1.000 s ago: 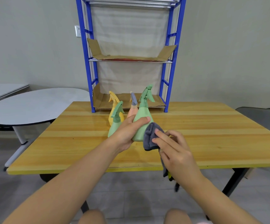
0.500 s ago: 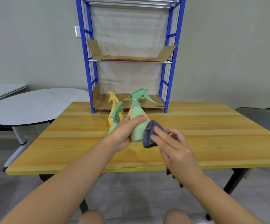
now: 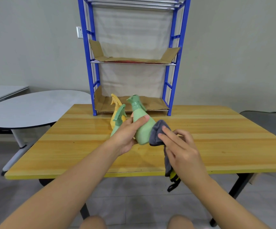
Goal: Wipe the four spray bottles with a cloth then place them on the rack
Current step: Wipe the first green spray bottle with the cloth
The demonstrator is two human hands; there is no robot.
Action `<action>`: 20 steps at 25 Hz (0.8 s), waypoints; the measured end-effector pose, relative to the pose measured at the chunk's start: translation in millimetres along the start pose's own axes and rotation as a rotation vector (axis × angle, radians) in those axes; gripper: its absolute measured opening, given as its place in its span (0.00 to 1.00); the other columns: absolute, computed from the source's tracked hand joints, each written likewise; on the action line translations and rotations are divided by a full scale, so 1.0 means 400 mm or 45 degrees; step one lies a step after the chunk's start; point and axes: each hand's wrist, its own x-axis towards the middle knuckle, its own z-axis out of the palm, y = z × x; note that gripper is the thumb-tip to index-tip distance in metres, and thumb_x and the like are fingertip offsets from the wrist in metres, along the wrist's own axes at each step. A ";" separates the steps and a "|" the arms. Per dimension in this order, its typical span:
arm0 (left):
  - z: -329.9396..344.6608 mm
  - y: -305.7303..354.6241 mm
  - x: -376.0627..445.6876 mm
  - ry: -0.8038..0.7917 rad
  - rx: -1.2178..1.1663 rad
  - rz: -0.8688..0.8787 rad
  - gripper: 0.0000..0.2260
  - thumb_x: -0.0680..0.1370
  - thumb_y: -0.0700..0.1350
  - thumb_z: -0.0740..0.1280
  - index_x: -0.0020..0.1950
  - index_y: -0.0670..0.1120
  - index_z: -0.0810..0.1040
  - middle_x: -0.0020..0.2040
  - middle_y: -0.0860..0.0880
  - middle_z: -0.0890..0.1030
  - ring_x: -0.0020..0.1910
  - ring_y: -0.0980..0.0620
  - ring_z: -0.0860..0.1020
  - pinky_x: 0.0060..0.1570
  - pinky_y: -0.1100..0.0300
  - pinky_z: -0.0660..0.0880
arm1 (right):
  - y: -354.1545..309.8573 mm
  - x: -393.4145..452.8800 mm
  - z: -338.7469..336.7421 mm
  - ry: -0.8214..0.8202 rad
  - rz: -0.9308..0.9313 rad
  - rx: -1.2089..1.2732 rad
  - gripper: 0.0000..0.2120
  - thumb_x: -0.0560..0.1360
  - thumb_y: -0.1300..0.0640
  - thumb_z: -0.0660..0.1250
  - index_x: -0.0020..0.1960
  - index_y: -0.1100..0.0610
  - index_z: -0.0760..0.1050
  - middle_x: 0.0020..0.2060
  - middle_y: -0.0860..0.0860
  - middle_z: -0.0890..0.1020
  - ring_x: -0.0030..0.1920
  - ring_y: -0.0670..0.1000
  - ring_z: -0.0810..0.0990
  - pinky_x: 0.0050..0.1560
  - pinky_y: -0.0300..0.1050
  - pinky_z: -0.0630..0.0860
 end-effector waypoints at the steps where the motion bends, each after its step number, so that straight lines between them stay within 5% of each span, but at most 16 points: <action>1: 0.003 -0.002 0.000 0.051 -0.021 0.013 0.22 0.76 0.51 0.75 0.67 0.43 0.77 0.57 0.42 0.86 0.57 0.43 0.84 0.62 0.42 0.79 | -0.005 0.002 0.005 0.015 0.030 0.022 0.13 0.78 0.68 0.64 0.61 0.62 0.79 0.65 0.52 0.77 0.53 0.59 0.74 0.55 0.46 0.74; 5: 0.009 -0.018 0.001 0.117 -0.015 0.059 0.20 0.75 0.49 0.76 0.62 0.41 0.77 0.52 0.41 0.85 0.50 0.44 0.84 0.58 0.44 0.80 | -0.032 -0.012 0.024 -0.056 -0.159 0.000 0.13 0.80 0.66 0.60 0.62 0.63 0.79 0.65 0.53 0.77 0.55 0.57 0.73 0.56 0.45 0.74; 8: 0.000 -0.010 0.003 0.089 -0.153 0.002 0.25 0.75 0.46 0.75 0.69 0.42 0.73 0.61 0.39 0.83 0.58 0.41 0.84 0.58 0.42 0.81 | -0.017 0.007 0.022 0.013 0.040 0.044 0.15 0.79 0.66 0.60 0.62 0.61 0.79 0.65 0.52 0.77 0.55 0.57 0.73 0.55 0.45 0.75; 13: -0.007 -0.001 0.003 0.118 -0.041 -0.005 0.21 0.77 0.46 0.74 0.68 0.47 0.71 0.63 0.41 0.81 0.60 0.41 0.83 0.60 0.38 0.79 | -0.020 -0.016 0.015 -0.012 -0.216 -0.023 0.12 0.79 0.69 0.63 0.60 0.64 0.79 0.64 0.55 0.78 0.53 0.59 0.76 0.54 0.48 0.75; 16: 0.008 0.020 -0.002 0.171 -0.113 -0.032 0.16 0.80 0.51 0.71 0.65 0.47 0.76 0.61 0.44 0.84 0.59 0.43 0.83 0.57 0.40 0.81 | 0.004 -0.040 0.017 -0.032 -0.111 0.086 0.13 0.78 0.68 0.64 0.62 0.62 0.79 0.68 0.49 0.74 0.55 0.59 0.76 0.53 0.48 0.76; 20: 0.033 0.045 0.004 0.149 -0.169 -0.150 0.16 0.81 0.55 0.67 0.64 0.48 0.77 0.60 0.43 0.84 0.57 0.41 0.84 0.56 0.37 0.81 | 0.027 -0.059 0.007 0.011 0.138 0.206 0.22 0.73 0.68 0.67 0.65 0.54 0.76 0.66 0.45 0.74 0.66 0.49 0.72 0.66 0.42 0.69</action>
